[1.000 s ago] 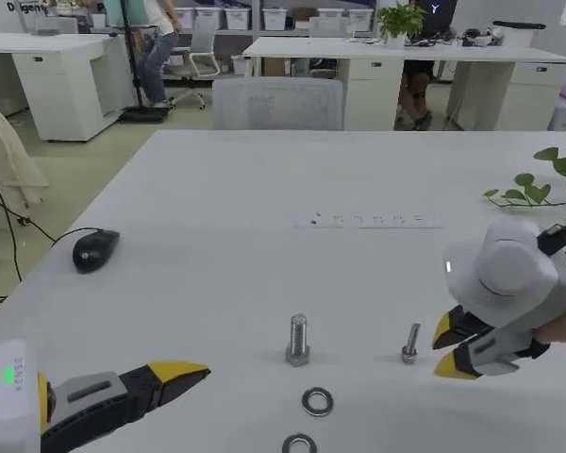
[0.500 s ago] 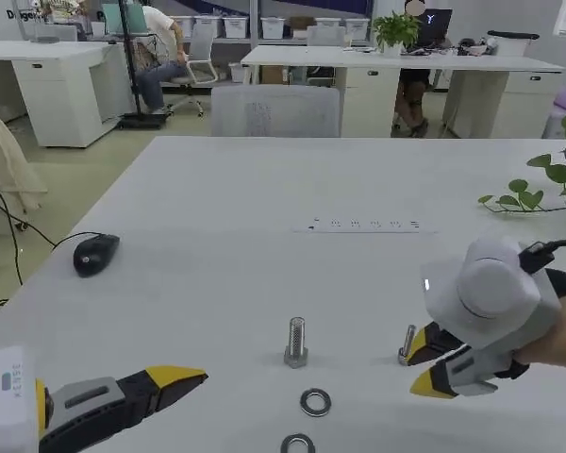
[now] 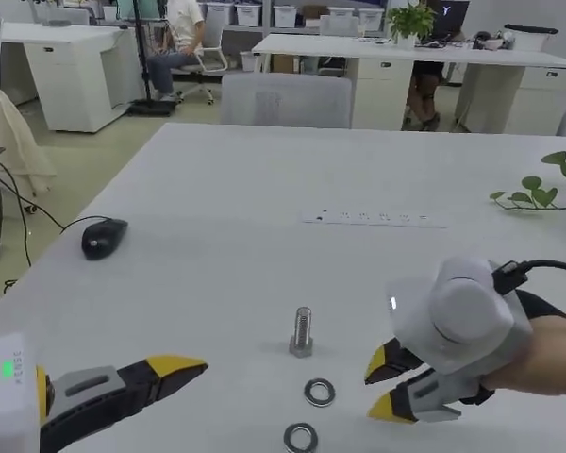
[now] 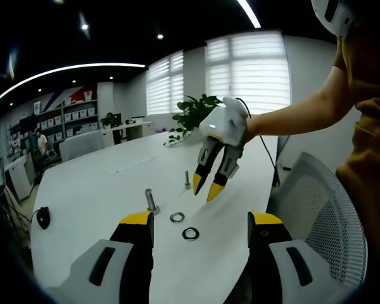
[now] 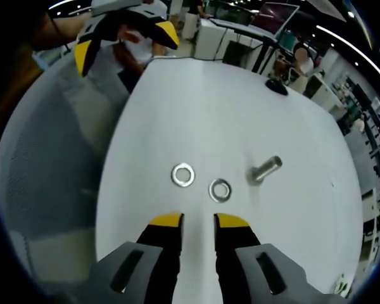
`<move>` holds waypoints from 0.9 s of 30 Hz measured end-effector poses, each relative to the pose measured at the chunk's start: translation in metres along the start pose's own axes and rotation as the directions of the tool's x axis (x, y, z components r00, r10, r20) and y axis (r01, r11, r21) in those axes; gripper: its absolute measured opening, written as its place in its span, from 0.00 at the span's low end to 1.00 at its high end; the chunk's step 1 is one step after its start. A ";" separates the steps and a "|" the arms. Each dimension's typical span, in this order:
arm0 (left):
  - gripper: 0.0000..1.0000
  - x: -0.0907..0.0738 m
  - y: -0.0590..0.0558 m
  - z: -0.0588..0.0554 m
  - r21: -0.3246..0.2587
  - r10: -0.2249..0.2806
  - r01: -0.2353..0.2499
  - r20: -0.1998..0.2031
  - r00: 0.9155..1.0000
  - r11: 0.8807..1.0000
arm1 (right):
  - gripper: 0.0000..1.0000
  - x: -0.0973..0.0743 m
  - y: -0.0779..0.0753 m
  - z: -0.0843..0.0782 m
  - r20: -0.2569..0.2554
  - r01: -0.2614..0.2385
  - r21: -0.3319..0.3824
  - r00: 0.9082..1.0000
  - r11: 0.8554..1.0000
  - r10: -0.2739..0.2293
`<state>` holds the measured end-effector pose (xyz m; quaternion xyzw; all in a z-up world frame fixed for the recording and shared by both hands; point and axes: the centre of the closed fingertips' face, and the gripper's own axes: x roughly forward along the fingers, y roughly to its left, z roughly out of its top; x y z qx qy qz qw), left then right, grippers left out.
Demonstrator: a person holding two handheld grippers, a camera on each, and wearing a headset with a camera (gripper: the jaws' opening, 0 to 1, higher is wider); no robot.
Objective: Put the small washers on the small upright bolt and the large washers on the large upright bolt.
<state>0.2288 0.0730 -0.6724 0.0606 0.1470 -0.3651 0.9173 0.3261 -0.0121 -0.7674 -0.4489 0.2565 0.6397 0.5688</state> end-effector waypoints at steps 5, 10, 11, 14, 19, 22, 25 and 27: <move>0.59 0.000 0.004 -0.003 -0.008 0.007 -0.007 -0.002 1.000 1.000 | 0.20 0.011 0.006 0.011 0.020 -0.023 -0.009 1.000 1.000 0.023; 0.59 0.000 0.007 -0.004 -0.012 0.008 -0.008 -0.005 1.000 1.000 | 0.22 0.024 0.013 0.021 0.030 -0.050 -0.016 0.998 0.999 0.050; 0.59 0.000 0.007 -0.004 -0.011 0.008 -0.008 -0.003 1.000 1.000 | 0.23 0.028 0.015 0.023 0.033 -0.059 -0.013 0.998 0.998 0.059; 0.59 0.001 0.008 -0.003 -0.013 0.007 -0.007 -0.003 1.000 1.000 | 0.24 0.036 0.018 0.026 0.028 -0.075 -0.016 0.997 0.997 0.076; 0.59 0.003 0.009 -0.003 -0.013 0.006 -0.006 -0.002 1.000 1.000 | 0.27 0.051 0.024 0.030 0.023 -0.104 -0.009 0.994 0.994 0.105; 0.59 0.003 0.010 -0.003 -0.015 0.007 -0.007 0.001 1.000 1.000 | 0.27 0.059 0.026 0.027 0.004 -0.121 -0.003 0.993 0.993 0.121; 0.59 0.002 0.010 -0.002 -0.017 0.010 -0.010 0.005 1.000 1.000 | 0.28 0.063 0.024 0.028 0.003 -0.121 0.000 0.993 0.993 0.121; 0.59 0.002 0.011 -0.003 -0.020 0.013 -0.013 0.004 1.000 1.000 | 0.29 0.065 0.023 0.027 0.000 -0.127 0.008 0.992 0.992 0.127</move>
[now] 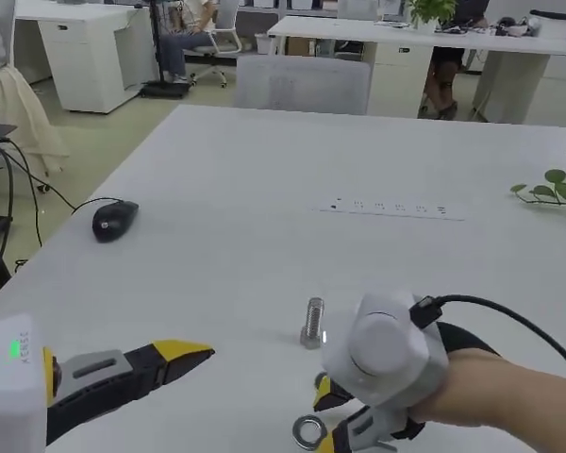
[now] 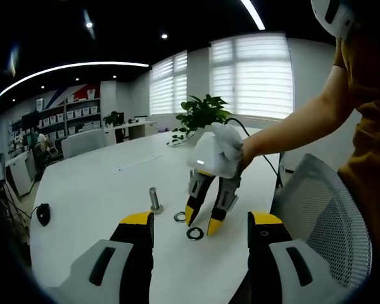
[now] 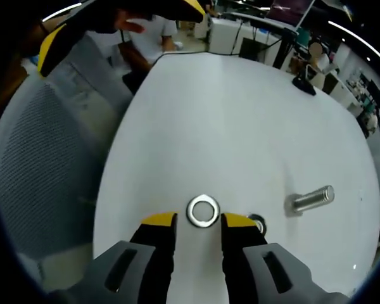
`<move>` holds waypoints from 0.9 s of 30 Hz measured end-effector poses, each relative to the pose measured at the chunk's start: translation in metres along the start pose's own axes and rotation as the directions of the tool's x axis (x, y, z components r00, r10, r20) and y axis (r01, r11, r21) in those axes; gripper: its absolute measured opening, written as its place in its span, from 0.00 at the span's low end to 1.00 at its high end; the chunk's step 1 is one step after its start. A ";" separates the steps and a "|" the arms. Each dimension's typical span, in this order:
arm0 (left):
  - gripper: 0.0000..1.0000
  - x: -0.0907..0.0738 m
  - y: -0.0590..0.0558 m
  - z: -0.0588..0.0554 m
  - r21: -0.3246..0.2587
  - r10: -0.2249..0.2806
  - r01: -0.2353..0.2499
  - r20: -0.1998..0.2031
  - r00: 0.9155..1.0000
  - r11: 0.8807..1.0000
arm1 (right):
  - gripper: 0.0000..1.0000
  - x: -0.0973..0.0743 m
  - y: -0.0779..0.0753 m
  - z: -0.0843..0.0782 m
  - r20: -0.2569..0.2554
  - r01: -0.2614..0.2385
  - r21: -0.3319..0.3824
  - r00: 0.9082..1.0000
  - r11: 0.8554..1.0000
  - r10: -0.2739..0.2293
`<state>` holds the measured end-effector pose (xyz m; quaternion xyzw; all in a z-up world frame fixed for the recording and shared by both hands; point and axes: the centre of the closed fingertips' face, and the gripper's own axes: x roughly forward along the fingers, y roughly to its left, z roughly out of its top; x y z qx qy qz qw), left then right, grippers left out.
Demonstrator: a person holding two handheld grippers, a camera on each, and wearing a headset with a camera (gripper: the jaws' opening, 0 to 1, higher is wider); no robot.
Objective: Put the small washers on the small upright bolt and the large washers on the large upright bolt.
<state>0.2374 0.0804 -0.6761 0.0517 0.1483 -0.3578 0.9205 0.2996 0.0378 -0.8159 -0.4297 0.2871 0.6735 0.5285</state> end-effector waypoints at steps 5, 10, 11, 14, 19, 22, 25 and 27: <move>0.59 0.000 0.001 -0.001 -0.005 0.002 -0.002 0.001 1.000 1.000 | 0.30 0.005 -0.002 -0.001 -0.012 -0.015 0.015 1.000 1.000 0.015; 0.59 -0.001 0.003 -0.001 -0.009 0.009 -0.009 0.005 1.000 1.000 | 0.31 0.007 -0.003 0.000 -0.014 -0.028 0.026 0.999 0.999 0.029; 0.59 -0.001 0.004 -0.001 -0.010 0.011 -0.011 0.006 1.000 1.000 | 0.31 0.007 -0.003 0.000 -0.015 -0.031 0.029 0.999 0.999 0.031; 0.59 -0.002 0.005 -0.001 -0.011 0.013 -0.013 0.004 1.000 1.000 | 0.30 0.007 -0.002 0.000 -0.024 -0.045 0.033 0.999 0.998 0.046; 0.59 -0.001 0.005 -0.001 -0.013 0.012 -0.012 0.006 1.000 1.000 | 0.30 0.007 -0.003 0.000 -0.040 -0.057 0.024 0.998 0.998 0.058; 0.59 0.000 0.004 -0.001 -0.012 0.010 -0.010 0.007 1.000 1.000 | 0.30 0.008 -0.002 0.000 -0.050 -0.059 0.009 0.997 0.998 0.060; 0.59 0.000 0.004 -0.001 -0.013 0.009 -0.009 0.008 1.000 1.000 | 0.30 0.008 -0.001 0.000 -0.058 -0.061 0.008 0.996 0.998 0.061; 0.59 0.001 0.003 0.000 -0.013 0.007 -0.007 0.011 1.000 1.000 | 0.29 0.008 -0.001 0.000 -0.063 -0.063 0.005 0.996 0.998 0.063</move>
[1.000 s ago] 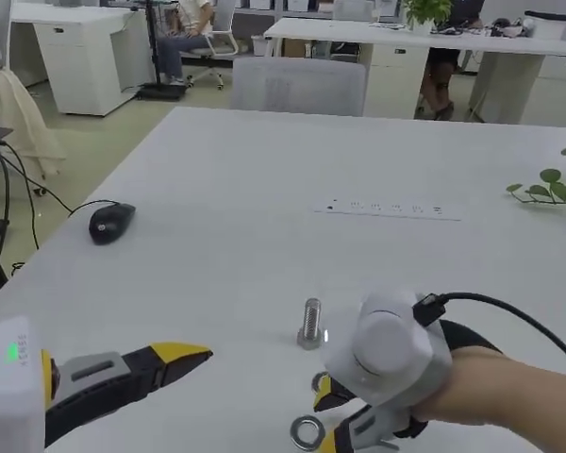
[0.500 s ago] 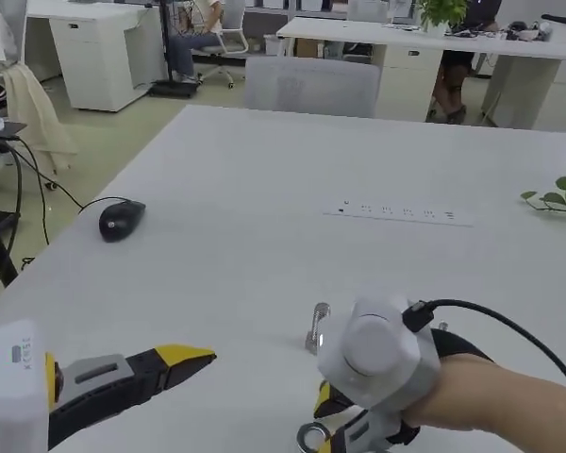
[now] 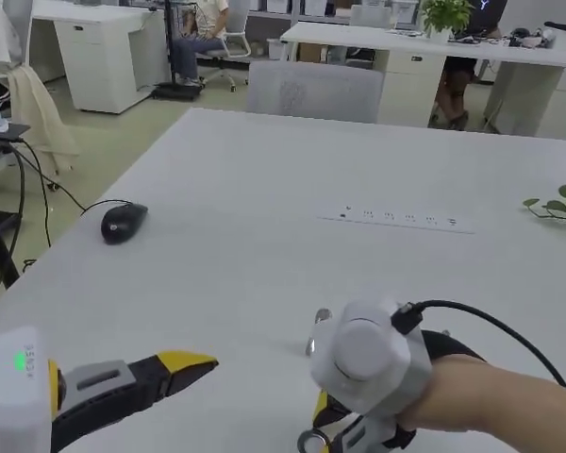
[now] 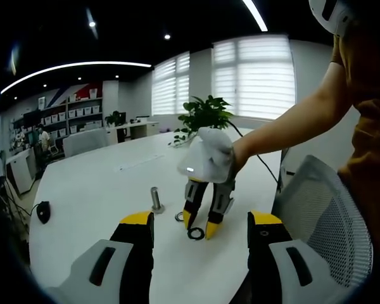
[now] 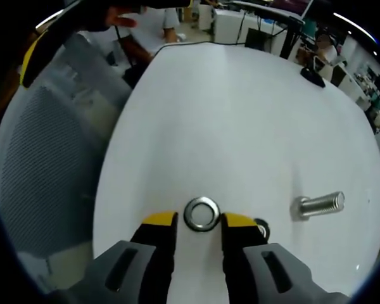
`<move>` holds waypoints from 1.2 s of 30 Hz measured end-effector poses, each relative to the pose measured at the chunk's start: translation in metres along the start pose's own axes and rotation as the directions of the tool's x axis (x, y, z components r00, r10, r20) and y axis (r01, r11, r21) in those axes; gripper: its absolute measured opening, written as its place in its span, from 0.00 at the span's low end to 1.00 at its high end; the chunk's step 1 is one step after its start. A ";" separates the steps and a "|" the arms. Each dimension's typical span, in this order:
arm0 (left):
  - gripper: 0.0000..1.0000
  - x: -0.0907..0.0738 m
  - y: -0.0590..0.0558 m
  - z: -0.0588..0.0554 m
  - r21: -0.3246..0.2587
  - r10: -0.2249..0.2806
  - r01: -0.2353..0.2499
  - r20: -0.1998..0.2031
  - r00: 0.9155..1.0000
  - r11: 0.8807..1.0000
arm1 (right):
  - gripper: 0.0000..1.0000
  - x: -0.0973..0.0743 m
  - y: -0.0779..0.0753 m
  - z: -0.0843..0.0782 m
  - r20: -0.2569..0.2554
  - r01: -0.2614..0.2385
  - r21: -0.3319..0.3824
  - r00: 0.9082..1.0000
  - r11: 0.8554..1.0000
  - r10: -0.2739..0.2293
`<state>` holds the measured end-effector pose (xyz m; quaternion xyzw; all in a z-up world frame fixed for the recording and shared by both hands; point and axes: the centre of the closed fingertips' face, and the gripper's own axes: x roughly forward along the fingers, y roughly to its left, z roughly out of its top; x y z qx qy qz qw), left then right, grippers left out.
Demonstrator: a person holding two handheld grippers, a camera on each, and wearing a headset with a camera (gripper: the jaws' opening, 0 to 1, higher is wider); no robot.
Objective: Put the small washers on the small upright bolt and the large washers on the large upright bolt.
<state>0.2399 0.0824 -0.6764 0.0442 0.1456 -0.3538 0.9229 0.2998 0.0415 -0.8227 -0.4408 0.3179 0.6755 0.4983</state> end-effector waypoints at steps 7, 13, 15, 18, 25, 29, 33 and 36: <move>0.59 0.000 -0.001 0.000 0.003 -0.001 0.001 -0.004 1.000 1.000 | 0.25 0.000 0.001 0.000 -0.018 -0.005 -0.017 1.000 1.000 0.005; 0.59 0.000 -0.003 0.000 0.002 -0.002 0.002 -0.003 1.000 1.000 | 0.22 0.000 0.001 0.001 -0.022 0.000 -0.015 1.000 1.000 -0.001; 0.59 -0.001 -0.003 -0.001 0.004 0.000 0.000 -0.009 1.000 1.000 | 0.22 0.000 0.001 0.001 -0.024 -0.002 -0.010 1.000 1.000 0.001; 0.59 -0.001 -0.003 0.000 0.001 0.000 0.000 -0.004 1.000 1.000 | 0.22 -0.001 0.002 0.000 -0.023 -0.004 -0.001 1.000 1.000 0.004; 0.59 -0.001 -0.002 0.000 0.003 0.001 -0.001 -0.007 1.000 1.000 | 0.21 -0.001 0.003 0.001 -0.018 0.003 -0.009 1.000 1.000 -0.003; 0.59 0.000 -0.003 0.000 0.004 -0.001 0.001 -0.008 1.000 1.000 | 0.21 -0.003 0.003 0.002 -0.016 0.009 -0.015 1.000 1.000 -0.009; 0.59 0.001 -0.003 0.000 0.003 -0.003 0.003 -0.010 1.000 1.000 | 0.21 -0.005 0.003 0.002 -0.014 0.011 -0.020 1.000 1.000 -0.011; 0.59 0.002 -0.003 0.000 0.002 -0.006 0.006 -0.009 1.000 1.000 | 0.21 -0.007 0.001 -0.001 -0.017 0.018 -0.020 1.000 1.000 -0.018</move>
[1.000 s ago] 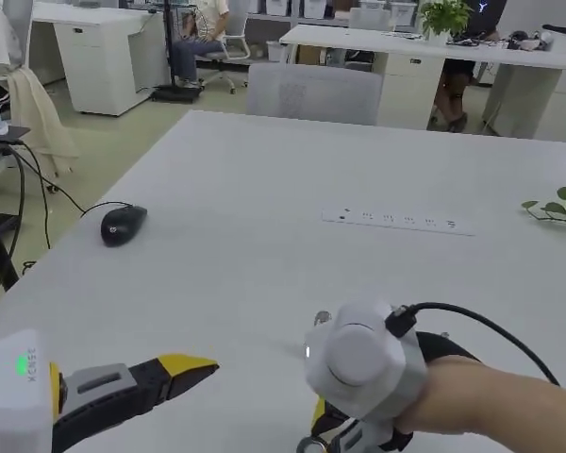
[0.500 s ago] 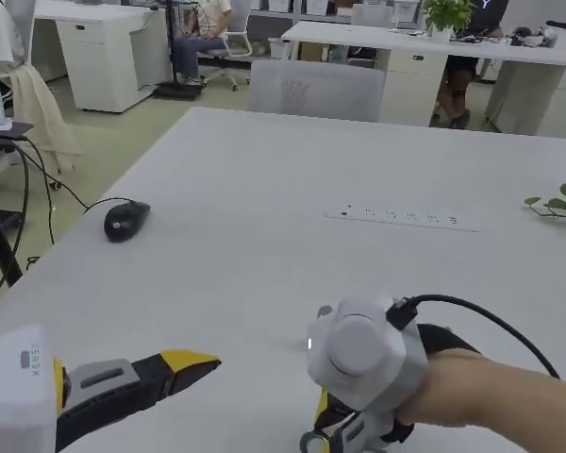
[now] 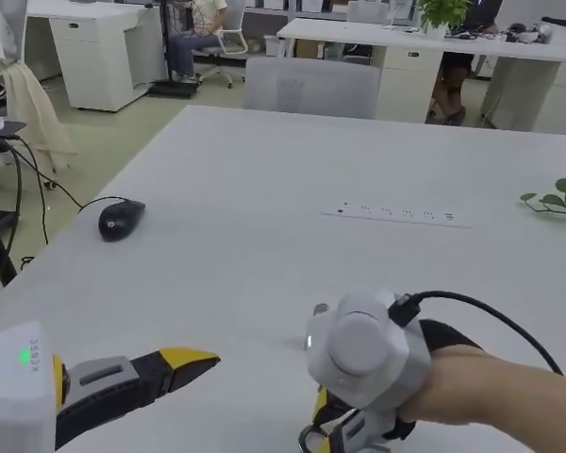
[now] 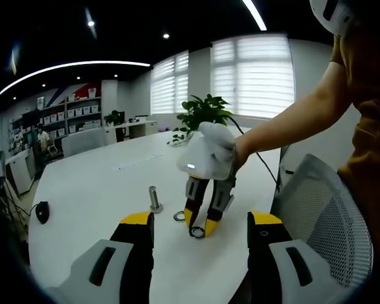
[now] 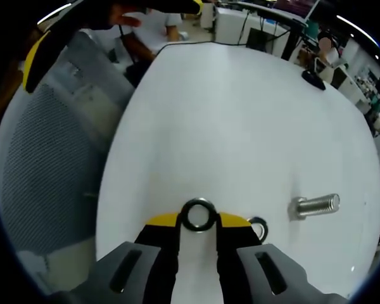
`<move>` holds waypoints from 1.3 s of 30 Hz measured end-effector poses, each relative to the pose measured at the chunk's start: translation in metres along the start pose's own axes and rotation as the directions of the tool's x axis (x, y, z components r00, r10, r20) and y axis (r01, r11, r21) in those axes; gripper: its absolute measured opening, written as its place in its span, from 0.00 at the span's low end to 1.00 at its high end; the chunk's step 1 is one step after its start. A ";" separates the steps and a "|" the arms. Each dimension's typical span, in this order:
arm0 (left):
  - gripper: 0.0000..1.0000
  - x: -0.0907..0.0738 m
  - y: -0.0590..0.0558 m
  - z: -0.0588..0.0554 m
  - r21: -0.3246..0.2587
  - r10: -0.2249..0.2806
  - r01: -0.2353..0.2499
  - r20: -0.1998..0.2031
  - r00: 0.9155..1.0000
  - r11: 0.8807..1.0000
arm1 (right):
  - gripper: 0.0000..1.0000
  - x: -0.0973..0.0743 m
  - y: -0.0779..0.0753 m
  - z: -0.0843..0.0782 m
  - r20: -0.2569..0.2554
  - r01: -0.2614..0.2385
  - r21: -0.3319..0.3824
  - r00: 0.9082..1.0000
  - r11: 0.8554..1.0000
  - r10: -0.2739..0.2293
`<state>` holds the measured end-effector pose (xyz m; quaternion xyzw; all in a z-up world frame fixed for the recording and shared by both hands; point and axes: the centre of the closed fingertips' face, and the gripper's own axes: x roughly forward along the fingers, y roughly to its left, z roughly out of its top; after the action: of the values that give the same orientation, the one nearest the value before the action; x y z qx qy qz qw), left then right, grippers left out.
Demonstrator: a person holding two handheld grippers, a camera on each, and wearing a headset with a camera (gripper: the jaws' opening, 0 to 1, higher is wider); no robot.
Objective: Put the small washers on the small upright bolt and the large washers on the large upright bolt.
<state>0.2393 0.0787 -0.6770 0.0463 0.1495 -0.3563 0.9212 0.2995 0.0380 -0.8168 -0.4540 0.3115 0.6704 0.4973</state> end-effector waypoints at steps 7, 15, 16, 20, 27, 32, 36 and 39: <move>0.59 0.001 0.000 0.000 -0.001 -0.003 0.003 -0.002 1.000 1.000 | 0.21 -0.016 -0.005 0.002 0.013 0.023 -0.005 1.000 1.000 -0.023; 0.59 0.005 0.000 0.001 0.003 -0.012 0.012 -0.004 1.000 1.000 | 0.21 -0.040 -0.022 0.001 0.031 0.073 0.003 0.997 0.997 -0.073; 0.59 0.006 0.000 0.001 0.004 -0.013 0.013 -0.005 1.000 1.000 | 0.21 -0.043 -0.025 0.000 0.033 0.077 0.007 0.996 0.997 -0.077; 0.59 0.008 -0.001 0.001 0.004 -0.019 0.019 -0.004 1.000 1.000 | 0.21 -0.054 -0.039 -0.002 0.037 0.104 0.022 0.994 0.994 -0.105; 0.58 0.008 0.000 0.001 0.004 -0.020 0.020 -0.006 1.000 1.000 | 0.21 -0.063 -0.055 -0.011 0.022 0.129 0.034 0.991 0.991 -0.130; 0.58 0.009 0.001 0.000 0.003 -0.023 0.023 -0.010 1.000 1.000 | 0.21 -0.070 -0.066 -0.012 0.021 0.145 0.039 0.989 0.989 -0.146; 0.58 0.011 0.000 0.001 0.002 -0.029 0.029 -0.011 1.000 1.000 | 0.21 -0.073 -0.076 -0.010 0.022 0.153 0.039 0.988 0.987 -0.154; 0.58 0.012 0.000 0.002 0.002 -0.030 0.030 -0.011 0.999 1.000 | 0.21 -0.076 -0.082 -0.007 0.024 0.164 0.032 0.986 0.986 -0.164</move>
<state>0.2488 0.0706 -0.6788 0.0470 0.1549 -0.3701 0.9148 0.3867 0.0283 -0.7470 -0.4618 0.2764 0.6284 0.5616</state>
